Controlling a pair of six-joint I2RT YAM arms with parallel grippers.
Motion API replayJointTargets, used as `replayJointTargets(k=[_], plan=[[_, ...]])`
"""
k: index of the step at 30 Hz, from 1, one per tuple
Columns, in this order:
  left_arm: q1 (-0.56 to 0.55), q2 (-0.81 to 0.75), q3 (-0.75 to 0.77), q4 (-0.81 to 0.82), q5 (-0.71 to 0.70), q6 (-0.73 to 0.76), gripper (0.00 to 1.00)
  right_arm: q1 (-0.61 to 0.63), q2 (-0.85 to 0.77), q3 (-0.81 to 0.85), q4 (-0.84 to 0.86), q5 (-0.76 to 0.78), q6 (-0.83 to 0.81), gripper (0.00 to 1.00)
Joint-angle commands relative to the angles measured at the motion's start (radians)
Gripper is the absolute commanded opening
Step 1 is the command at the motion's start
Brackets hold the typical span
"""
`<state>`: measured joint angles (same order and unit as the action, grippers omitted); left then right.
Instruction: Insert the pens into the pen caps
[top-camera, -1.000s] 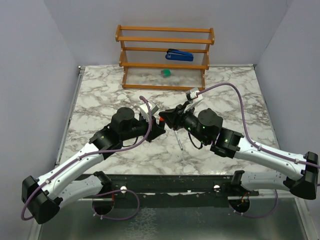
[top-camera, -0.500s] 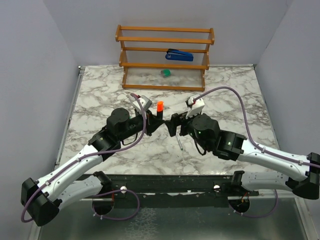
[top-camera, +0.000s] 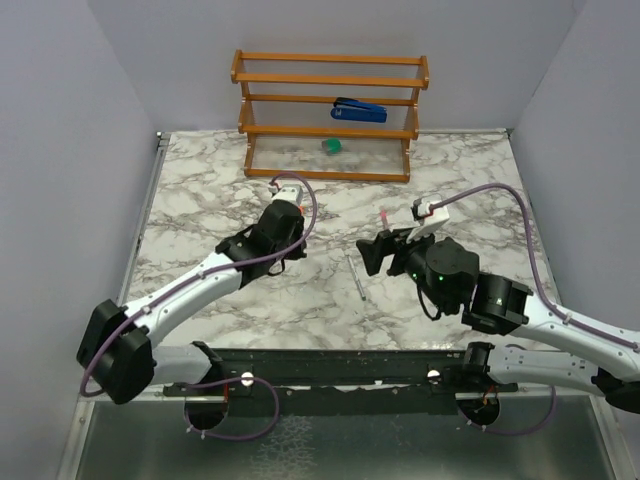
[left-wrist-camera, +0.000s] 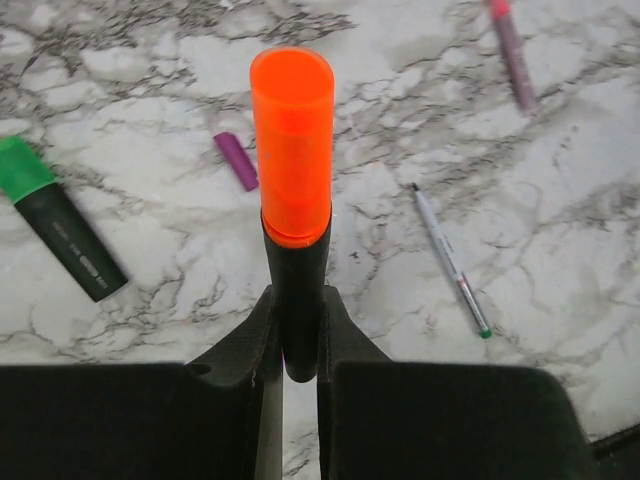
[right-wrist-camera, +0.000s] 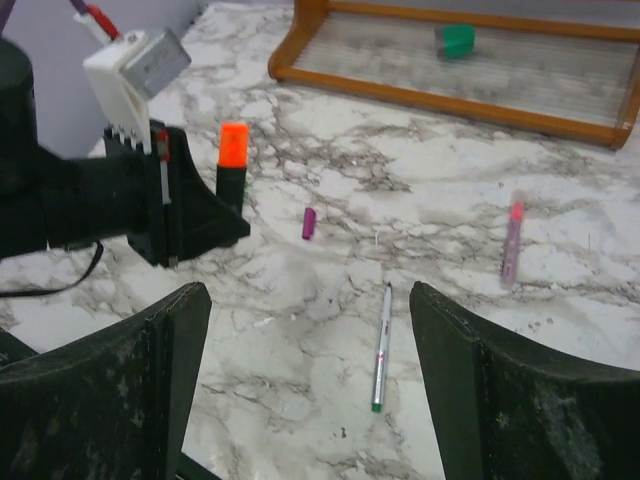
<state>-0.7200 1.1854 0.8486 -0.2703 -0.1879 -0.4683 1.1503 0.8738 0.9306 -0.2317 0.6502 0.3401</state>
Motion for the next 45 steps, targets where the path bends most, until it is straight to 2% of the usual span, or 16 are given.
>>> replayJointTargets(k=[1,8,15,21,27,31,37,39,45], plan=[[0.057,0.145,0.139,-0.239,-0.098,-0.123,0.00,0.002,-0.002,-0.035,-0.159,0.029,0.080,0.85],[0.110,0.340,0.261,-0.349,-0.085,-0.202,0.00,0.003,-0.066,-0.102,-0.187,0.024,0.101,0.85],[0.151,0.547,0.328,-0.421,-0.040,-0.231,0.00,0.004,-0.042,-0.138,-0.230,0.013,0.150,0.85],[0.191,0.624,0.365,-0.419,-0.008,-0.237,0.00,0.002,0.100,-0.121,-0.292,-0.036,0.173,0.85],[0.229,0.683,0.380,-0.414,0.035,-0.207,0.00,-0.033,0.258,-0.121,-0.248,-0.146,0.168,0.85],[0.245,0.703,0.383,-0.400,0.080,-0.180,0.10,-0.141,0.384,-0.109,-0.199,-0.270,0.140,0.85],[0.260,0.702,0.368,-0.366,0.124,-0.145,0.45,-0.253,0.492,-0.086,-0.066,-0.359,0.047,0.85],[0.269,0.700,0.365,-0.359,0.136,-0.132,0.53,-0.282,0.539,-0.055,-0.047,-0.381,0.019,0.85],[0.286,0.660,0.366,-0.346,0.143,-0.083,0.61,-0.332,0.675,0.044,-0.015,-0.434,-0.026,0.84]])
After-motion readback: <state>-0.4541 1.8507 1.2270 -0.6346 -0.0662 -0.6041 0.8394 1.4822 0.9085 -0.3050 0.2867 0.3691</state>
